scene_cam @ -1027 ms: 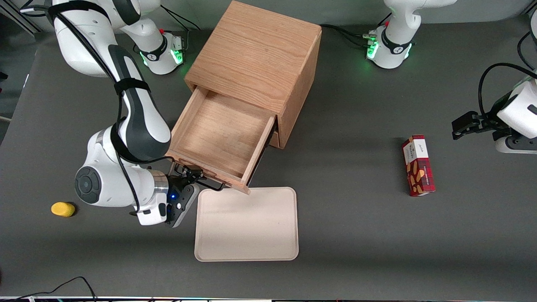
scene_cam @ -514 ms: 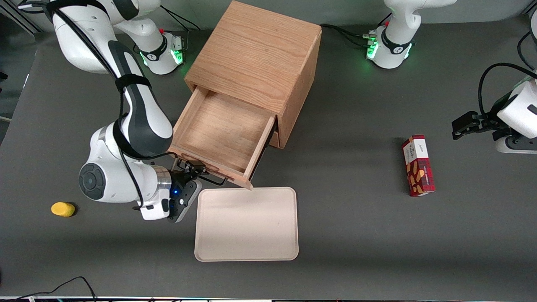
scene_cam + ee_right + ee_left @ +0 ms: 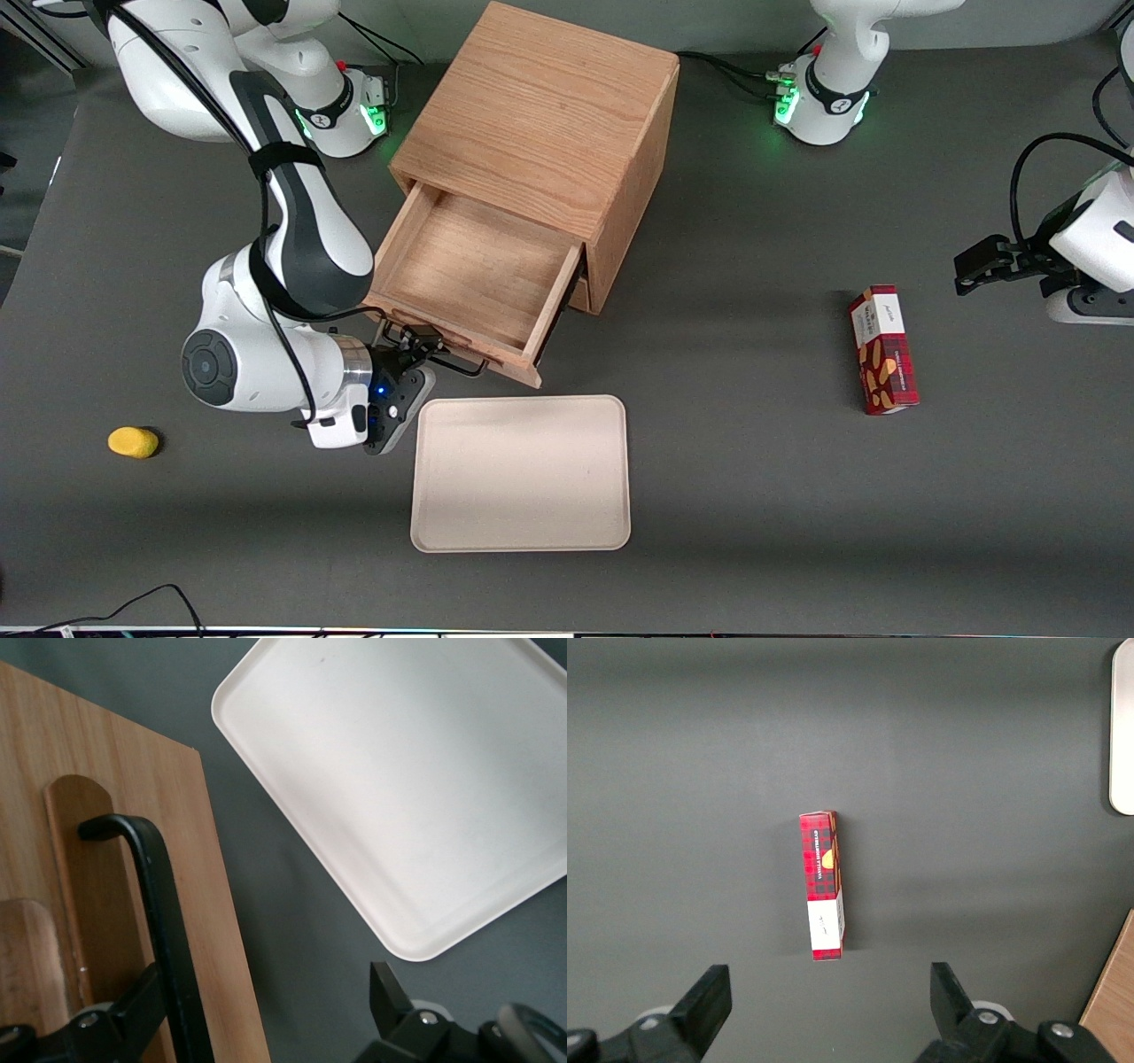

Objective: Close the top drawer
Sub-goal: 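Push the drawer front with the right gripper into the cabinet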

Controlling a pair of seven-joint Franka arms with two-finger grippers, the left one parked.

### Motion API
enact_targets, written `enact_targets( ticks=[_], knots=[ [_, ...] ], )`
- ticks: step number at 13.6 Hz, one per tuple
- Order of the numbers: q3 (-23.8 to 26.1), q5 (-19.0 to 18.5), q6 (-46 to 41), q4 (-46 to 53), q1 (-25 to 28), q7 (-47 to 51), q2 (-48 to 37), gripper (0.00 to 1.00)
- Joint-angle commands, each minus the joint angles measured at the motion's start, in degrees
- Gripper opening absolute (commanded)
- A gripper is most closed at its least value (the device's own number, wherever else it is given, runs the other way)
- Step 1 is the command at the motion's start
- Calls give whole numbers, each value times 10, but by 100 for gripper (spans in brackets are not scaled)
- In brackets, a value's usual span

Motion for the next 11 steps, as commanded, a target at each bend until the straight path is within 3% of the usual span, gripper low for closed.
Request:
enact_targets(
  ticks=[1,11],
  knots=[
    [16,2,27,-59,1,34,-38,100],
    [34,1,47,-113,-3,65,-72,100]
  ],
)
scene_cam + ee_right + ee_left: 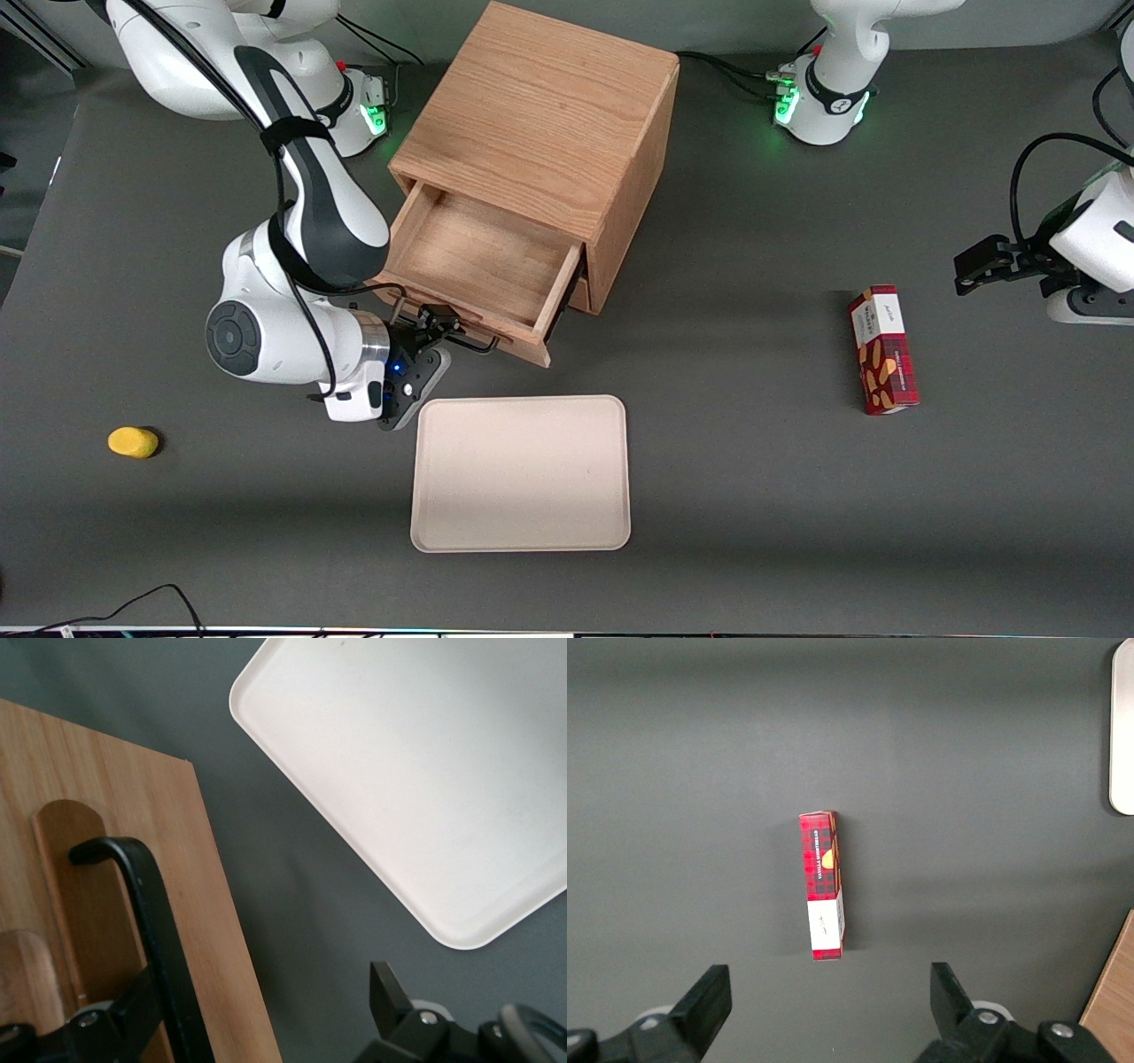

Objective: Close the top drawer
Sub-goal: 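Push the drawer front with the right gripper into the cabinet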

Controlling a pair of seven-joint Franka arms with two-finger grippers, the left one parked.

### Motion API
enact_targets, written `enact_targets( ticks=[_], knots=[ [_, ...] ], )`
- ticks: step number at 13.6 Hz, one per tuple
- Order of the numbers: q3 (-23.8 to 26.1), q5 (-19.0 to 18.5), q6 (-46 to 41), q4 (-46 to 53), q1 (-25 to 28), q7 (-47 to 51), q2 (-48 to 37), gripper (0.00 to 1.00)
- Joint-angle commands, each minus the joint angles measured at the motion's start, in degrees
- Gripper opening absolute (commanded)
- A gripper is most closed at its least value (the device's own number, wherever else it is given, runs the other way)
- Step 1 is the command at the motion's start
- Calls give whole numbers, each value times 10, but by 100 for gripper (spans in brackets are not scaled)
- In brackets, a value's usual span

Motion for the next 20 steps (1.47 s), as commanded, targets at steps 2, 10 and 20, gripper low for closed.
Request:
enact_targets(
  ticks=[2,10,20],
  knots=[
    [14,2,17,-49,-5,15,-34,100],
    [33,2,44,-92,-6,58,-59,100],
    [60,-1,60,-116,-6,124,-73,100]
  ],
)
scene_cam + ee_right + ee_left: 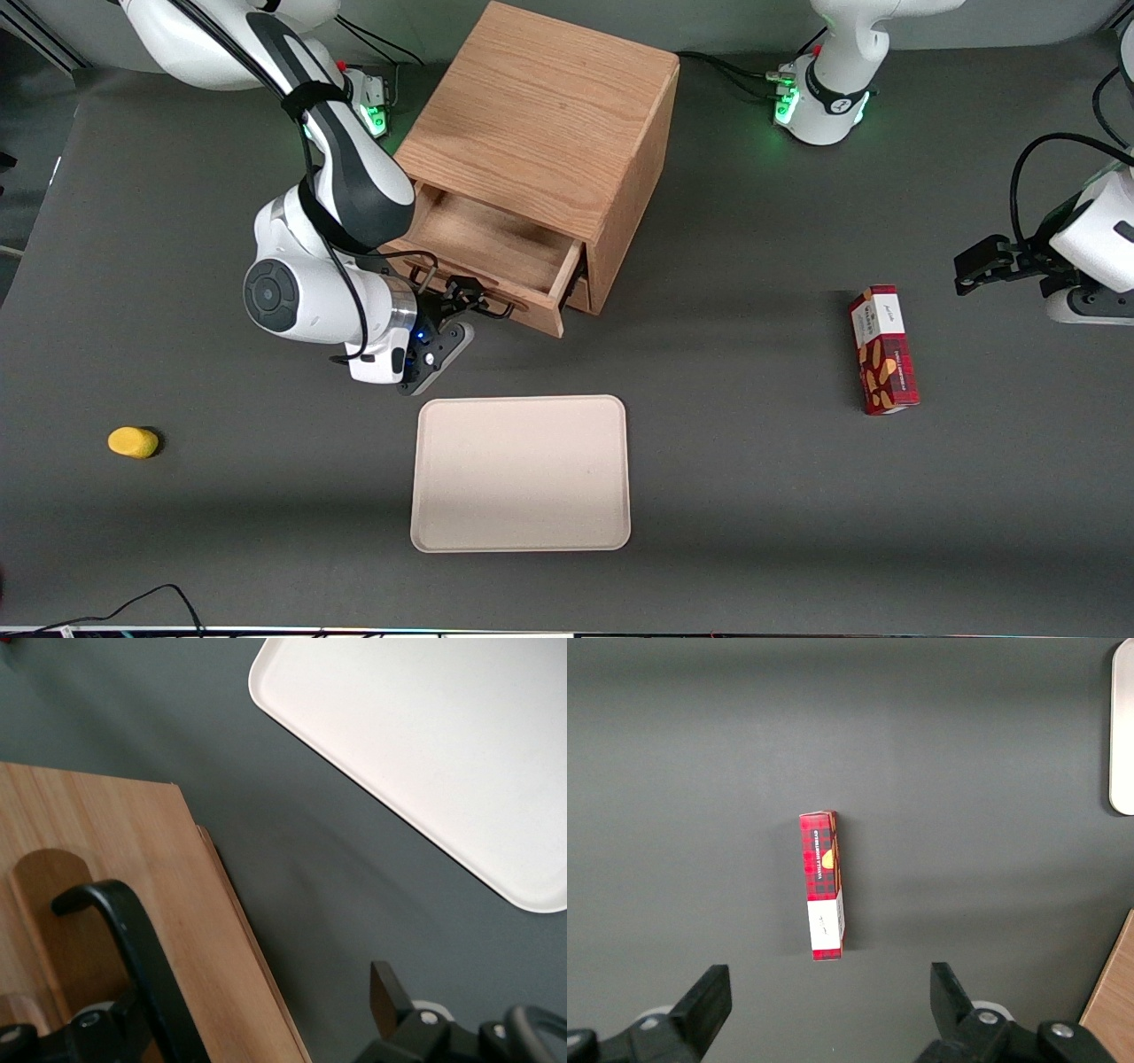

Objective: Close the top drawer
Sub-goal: 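Push the drawer front with the right gripper into the cabinet, then keep pushing the drawer with the right gripper until flush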

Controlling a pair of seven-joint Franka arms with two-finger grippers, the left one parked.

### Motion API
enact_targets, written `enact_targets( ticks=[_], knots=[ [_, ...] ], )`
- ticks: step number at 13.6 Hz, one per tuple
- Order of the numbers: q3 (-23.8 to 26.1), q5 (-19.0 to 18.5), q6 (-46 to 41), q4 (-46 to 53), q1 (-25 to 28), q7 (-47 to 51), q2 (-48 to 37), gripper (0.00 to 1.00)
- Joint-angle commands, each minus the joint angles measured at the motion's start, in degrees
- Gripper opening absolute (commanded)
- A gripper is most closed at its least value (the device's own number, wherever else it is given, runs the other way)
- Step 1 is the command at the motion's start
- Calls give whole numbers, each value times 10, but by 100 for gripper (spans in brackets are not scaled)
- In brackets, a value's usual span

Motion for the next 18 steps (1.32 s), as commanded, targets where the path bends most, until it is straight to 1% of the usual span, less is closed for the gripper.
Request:
enact_targets(
  ticks=[1,4,5,8,12,15,18],
  knots=[
    [10,-4,12,-24,-4,8,-19,100],
    [10,-9,10,-24,-7,-35,-19,100],
    [10,-10,5,-24,-9,-37,-18,100],
    [10,-31,-15,-23,-9,-39,-19,100],
    [10,-36,-47,-23,-10,-41,-25,100],
    [10,-56,-57,-21,-13,-59,-25,100],
    [10,-56,-64,-22,-17,-72,-26,100]
  ],
)
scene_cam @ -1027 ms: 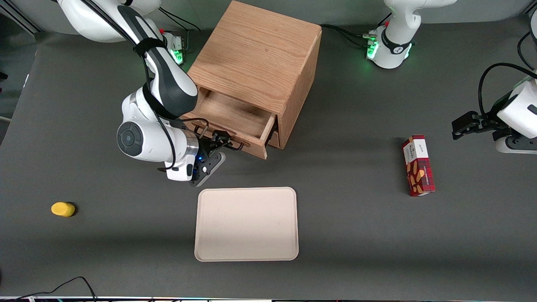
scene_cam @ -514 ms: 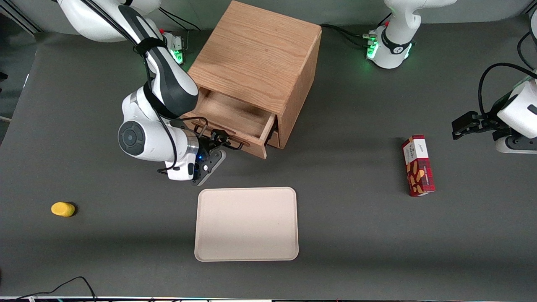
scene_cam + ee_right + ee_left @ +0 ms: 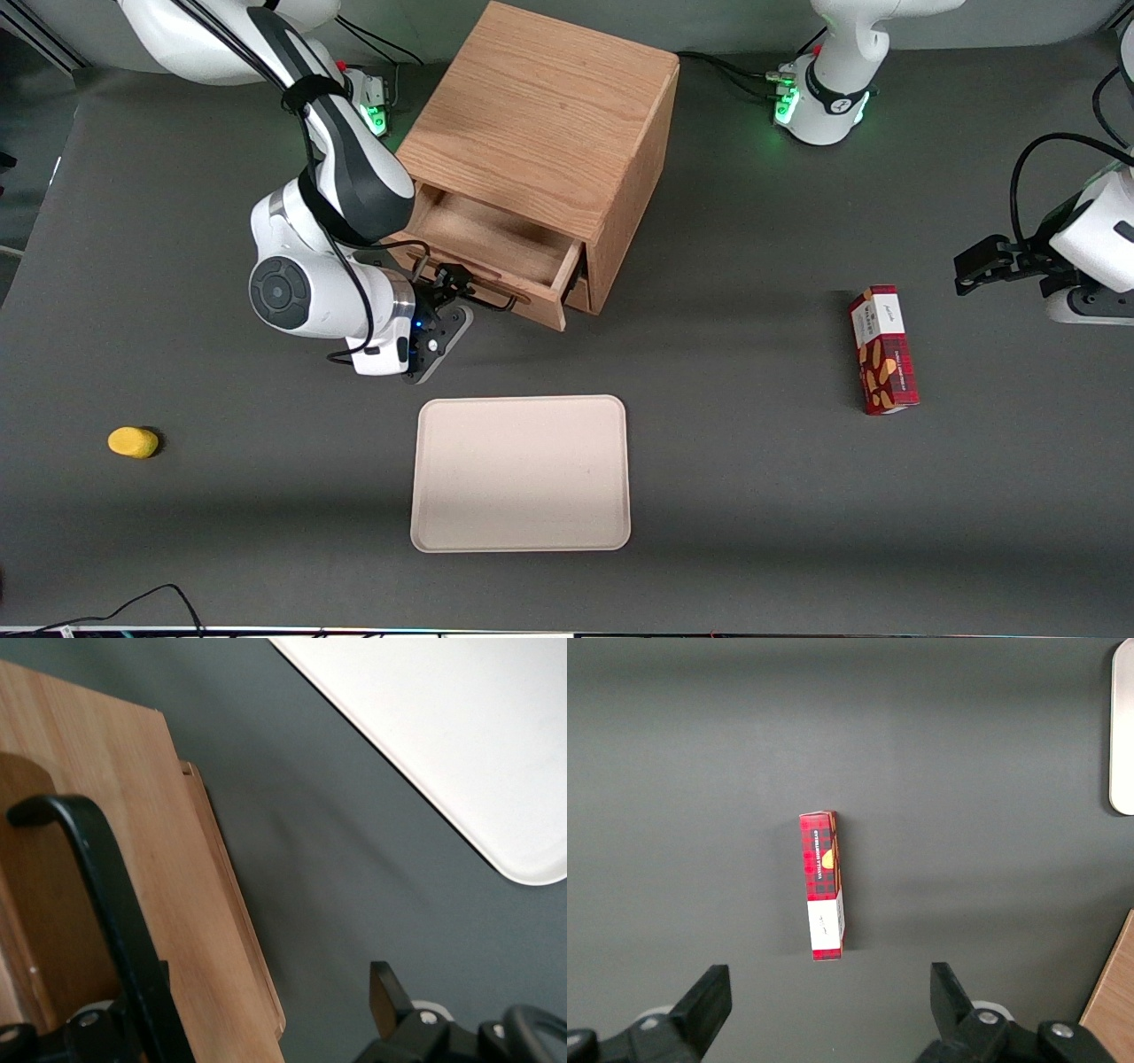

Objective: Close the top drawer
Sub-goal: 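Keep pushing the drawer with the right gripper until flush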

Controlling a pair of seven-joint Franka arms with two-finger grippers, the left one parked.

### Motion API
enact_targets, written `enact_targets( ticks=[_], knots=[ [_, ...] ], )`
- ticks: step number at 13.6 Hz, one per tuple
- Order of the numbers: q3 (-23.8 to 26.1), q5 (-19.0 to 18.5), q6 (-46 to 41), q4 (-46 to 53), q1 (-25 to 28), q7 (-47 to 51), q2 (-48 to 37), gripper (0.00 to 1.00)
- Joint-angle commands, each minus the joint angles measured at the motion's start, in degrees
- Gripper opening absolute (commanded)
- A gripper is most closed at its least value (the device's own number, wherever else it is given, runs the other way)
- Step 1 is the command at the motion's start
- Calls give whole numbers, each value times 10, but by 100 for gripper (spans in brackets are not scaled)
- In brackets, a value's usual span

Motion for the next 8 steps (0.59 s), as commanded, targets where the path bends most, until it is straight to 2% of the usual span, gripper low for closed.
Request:
enact_targets(
  ticks=[1,8],
  knots=[
    [5,-10,-9,-17,-6,-11,-18,100],
    [21,-4,-23,-34,-6,21,-37,100]
  ],
)
